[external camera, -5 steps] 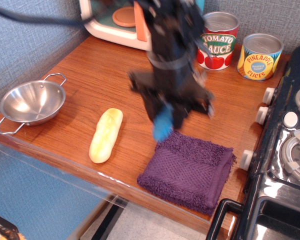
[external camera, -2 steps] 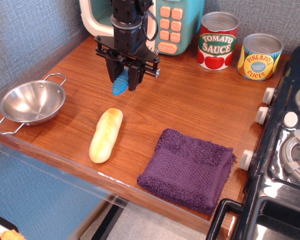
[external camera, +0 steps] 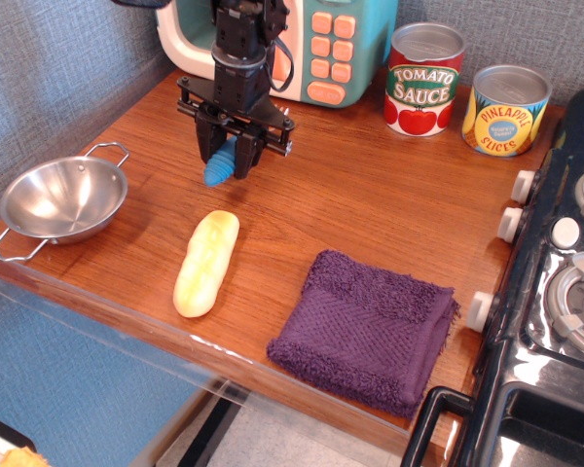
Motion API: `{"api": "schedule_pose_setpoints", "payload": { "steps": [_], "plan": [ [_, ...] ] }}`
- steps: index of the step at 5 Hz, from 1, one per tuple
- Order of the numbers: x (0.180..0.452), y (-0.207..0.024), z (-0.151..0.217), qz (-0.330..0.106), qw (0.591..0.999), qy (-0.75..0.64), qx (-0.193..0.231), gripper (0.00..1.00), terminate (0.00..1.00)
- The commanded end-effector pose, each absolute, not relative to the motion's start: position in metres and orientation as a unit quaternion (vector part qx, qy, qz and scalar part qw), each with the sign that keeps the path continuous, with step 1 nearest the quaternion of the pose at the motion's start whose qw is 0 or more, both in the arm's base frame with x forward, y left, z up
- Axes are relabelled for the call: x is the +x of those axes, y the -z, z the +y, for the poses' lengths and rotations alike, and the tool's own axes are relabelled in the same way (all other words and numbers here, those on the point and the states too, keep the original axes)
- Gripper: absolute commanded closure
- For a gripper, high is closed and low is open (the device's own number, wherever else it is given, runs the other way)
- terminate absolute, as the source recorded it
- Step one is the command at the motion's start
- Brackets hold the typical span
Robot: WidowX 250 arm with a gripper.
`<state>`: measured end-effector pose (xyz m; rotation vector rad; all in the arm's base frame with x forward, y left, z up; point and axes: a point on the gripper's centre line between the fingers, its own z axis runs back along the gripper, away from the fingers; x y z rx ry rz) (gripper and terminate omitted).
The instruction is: Move the scoop and place it above the bread
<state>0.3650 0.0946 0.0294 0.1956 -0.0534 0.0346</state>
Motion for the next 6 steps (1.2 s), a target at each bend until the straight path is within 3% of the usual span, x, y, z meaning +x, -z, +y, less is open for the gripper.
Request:
{"api": "schedule_pose_setpoints", "payload": {
  "steps": [1, 2, 4, 5, 6],
  "plan": [
    [0.365, -0.051, 0.11, -0.047, 0.992, -0.021, 0.116, 1.0, 0.0],
    [0.362, -0.049, 0.111, -0.023, 0.993, -0.007, 0.116, 0.0, 0.0],
    [0.356, -0.069, 0.109, -0.03, 0.995, 0.028, 0.088, 0.0, 0.0],
    [0.335, -0.093, 0.102, -0.064, 0.997, 0.019, 0.037, 0.0, 0.0],
    [0.312, -0.102, 0.093, -0.074, 0.997, 0.011, -0.001, 0.0, 0.0]
  ]
}}
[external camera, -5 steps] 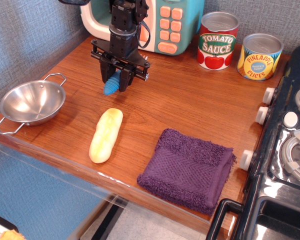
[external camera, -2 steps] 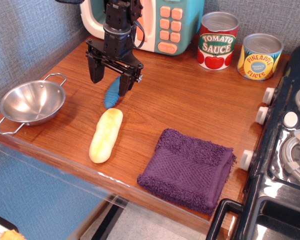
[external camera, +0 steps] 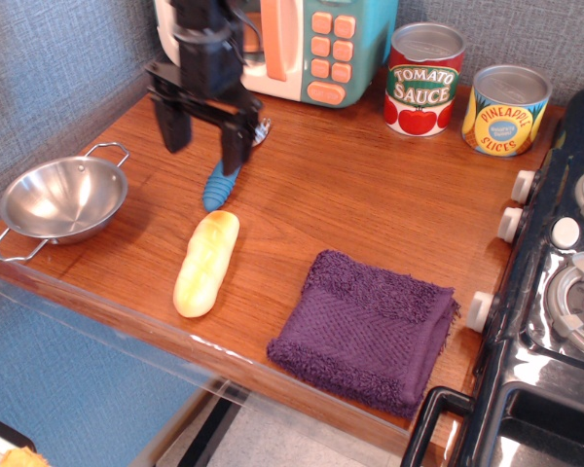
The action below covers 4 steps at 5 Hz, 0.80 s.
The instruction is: Move the scoop and place it above the bread
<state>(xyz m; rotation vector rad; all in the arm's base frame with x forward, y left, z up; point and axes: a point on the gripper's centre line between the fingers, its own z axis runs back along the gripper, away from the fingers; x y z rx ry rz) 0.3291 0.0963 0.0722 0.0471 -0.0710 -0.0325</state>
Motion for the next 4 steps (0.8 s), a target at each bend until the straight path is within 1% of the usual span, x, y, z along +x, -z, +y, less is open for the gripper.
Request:
{"api": "schedule_pose_setpoints", "payload": {
  "steps": [1, 2, 3, 4],
  "plan": [
    [0.2976, -0.1022, 0.0834, -0.068, 0.997, 0.029, 0.002, 0.0, 0.0],
    [0.291, -0.1013, 0.0786, -0.058, 0.997, 0.043, 0.018, 0.0, 0.0],
    [0.291, -0.1013, 0.0786, -0.058, 0.997, 0.043, 0.018, 0.0, 0.0],
    [0.291, -0.1013, 0.0786, -0.058, 0.997, 0.043, 0.018, 0.0, 1.0]
  ]
}}
